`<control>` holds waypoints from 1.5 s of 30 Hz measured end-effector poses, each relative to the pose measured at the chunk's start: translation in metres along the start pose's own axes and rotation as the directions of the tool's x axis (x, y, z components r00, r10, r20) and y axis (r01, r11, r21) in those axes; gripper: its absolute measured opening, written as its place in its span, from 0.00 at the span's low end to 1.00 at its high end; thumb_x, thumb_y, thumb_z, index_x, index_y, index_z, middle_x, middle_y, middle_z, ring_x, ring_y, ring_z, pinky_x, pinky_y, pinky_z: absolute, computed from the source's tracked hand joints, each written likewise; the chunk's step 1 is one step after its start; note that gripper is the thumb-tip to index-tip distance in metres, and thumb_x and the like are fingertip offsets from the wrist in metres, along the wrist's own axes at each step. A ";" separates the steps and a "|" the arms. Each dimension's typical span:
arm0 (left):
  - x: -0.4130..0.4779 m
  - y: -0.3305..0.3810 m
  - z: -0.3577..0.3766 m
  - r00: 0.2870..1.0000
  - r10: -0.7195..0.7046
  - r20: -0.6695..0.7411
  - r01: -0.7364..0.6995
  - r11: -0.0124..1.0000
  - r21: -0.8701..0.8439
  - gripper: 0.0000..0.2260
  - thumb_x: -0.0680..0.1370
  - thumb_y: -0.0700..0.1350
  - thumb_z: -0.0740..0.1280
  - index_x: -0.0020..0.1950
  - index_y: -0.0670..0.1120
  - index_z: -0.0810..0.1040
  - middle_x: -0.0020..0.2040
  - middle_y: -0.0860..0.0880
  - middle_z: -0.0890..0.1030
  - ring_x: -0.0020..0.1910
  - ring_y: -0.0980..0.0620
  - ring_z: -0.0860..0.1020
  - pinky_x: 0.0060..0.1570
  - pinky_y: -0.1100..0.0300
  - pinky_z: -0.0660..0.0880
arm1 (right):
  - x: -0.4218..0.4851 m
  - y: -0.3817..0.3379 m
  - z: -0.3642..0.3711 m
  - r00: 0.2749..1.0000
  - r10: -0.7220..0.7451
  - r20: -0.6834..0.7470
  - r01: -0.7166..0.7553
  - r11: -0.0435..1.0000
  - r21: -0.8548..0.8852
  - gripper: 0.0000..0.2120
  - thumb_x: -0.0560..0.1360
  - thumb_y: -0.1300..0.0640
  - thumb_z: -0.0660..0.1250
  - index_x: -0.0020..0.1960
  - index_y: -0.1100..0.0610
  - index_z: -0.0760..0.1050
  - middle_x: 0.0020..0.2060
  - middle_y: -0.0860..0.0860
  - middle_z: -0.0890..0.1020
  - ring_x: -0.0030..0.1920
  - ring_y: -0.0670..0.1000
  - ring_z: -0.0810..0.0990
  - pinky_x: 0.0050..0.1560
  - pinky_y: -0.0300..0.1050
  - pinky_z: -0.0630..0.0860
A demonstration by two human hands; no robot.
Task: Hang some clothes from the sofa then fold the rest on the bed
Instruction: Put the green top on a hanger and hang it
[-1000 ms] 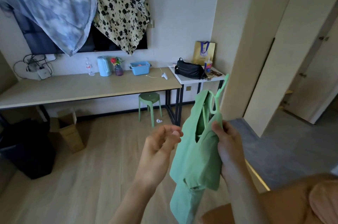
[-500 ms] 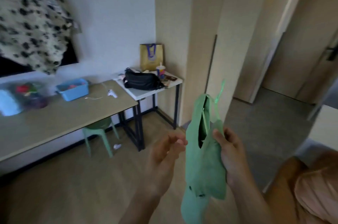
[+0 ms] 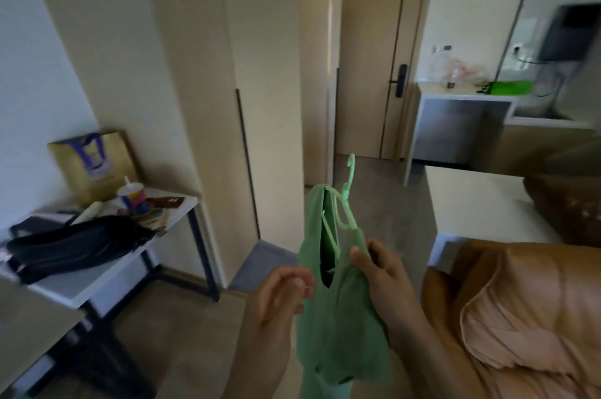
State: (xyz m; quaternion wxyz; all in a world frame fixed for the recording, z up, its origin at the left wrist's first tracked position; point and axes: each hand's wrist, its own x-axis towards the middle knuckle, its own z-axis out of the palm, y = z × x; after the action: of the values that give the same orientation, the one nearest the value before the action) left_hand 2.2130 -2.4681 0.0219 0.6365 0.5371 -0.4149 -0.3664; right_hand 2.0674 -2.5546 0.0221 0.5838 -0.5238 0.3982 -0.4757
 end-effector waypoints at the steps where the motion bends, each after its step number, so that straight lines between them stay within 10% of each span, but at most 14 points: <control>1: 0.026 -0.005 0.009 1.000 -0.003 0.021 0.003 1.000 -0.002 0.17 0.72 0.54 0.66 0.49 0.41 0.81 0.45 0.47 0.86 0.45 0.53 0.83 0.47 0.56 0.75 | 0.022 0.002 -0.004 1.000 -0.004 -0.005 0.004 1.000 -0.001 0.08 0.82 0.57 0.64 0.52 0.57 0.81 0.44 0.58 0.86 0.45 0.58 0.85 0.46 0.53 0.81; 8: 0.194 -0.020 0.079 0.994 -0.019 0.106 0.022 0.999 -0.029 0.11 0.76 0.46 0.70 0.50 0.38 0.81 0.43 0.46 0.86 0.41 0.56 0.83 0.41 0.68 0.76 | 0.183 -0.006 -0.040 1.000 -0.022 -0.022 0.021 0.997 -0.072 0.08 0.82 0.60 0.63 0.54 0.61 0.80 0.41 0.57 0.85 0.41 0.53 0.84 0.41 0.44 0.81; 19: 0.444 -0.070 0.163 0.983 -0.098 0.157 0.104 0.994 -0.033 0.09 0.77 0.45 0.71 0.50 0.41 0.81 0.44 0.46 0.86 0.46 0.47 0.83 0.46 0.54 0.75 | 0.444 -0.024 -0.103 0.996 -0.070 -0.063 0.062 0.990 -0.129 0.09 0.82 0.56 0.65 0.53 0.60 0.79 0.43 0.59 0.84 0.44 0.60 0.84 0.51 0.61 0.80; 24: 0.582 -0.095 0.208 0.986 -0.088 0.140 0.096 0.994 -0.053 0.09 0.82 0.42 0.62 0.51 0.42 0.81 0.45 0.48 0.86 0.49 0.46 0.82 0.49 0.53 0.73 | 0.582 -0.028 -0.129 0.997 -0.049 -0.060 0.039 0.987 -0.156 0.09 0.83 0.57 0.63 0.55 0.61 0.79 0.43 0.55 0.84 0.43 0.54 0.85 0.46 0.50 0.83; 45: 1.054 -0.132 0.328 0.986 -0.013 -0.168 0.022 0.998 0.054 0.09 0.83 0.42 0.62 0.52 0.46 0.82 0.47 0.51 0.86 0.52 0.50 0.83 0.56 0.52 0.77 | 1.137 -0.031 -0.154 0.941 -0.065 0.333 0.127 0.977 -0.170 0.07 0.81 0.55 0.65 0.48 0.57 0.78 0.36 0.49 0.83 0.38 0.50 0.83 0.38 0.42 0.77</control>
State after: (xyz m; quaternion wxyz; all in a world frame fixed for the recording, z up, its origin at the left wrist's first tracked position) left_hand 2.3158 -3.5746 0.0592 0.6507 0.5870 -0.3652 -0.3139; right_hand 2.1768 -3.6958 0.0699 0.5651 -0.6669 0.3136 -0.3709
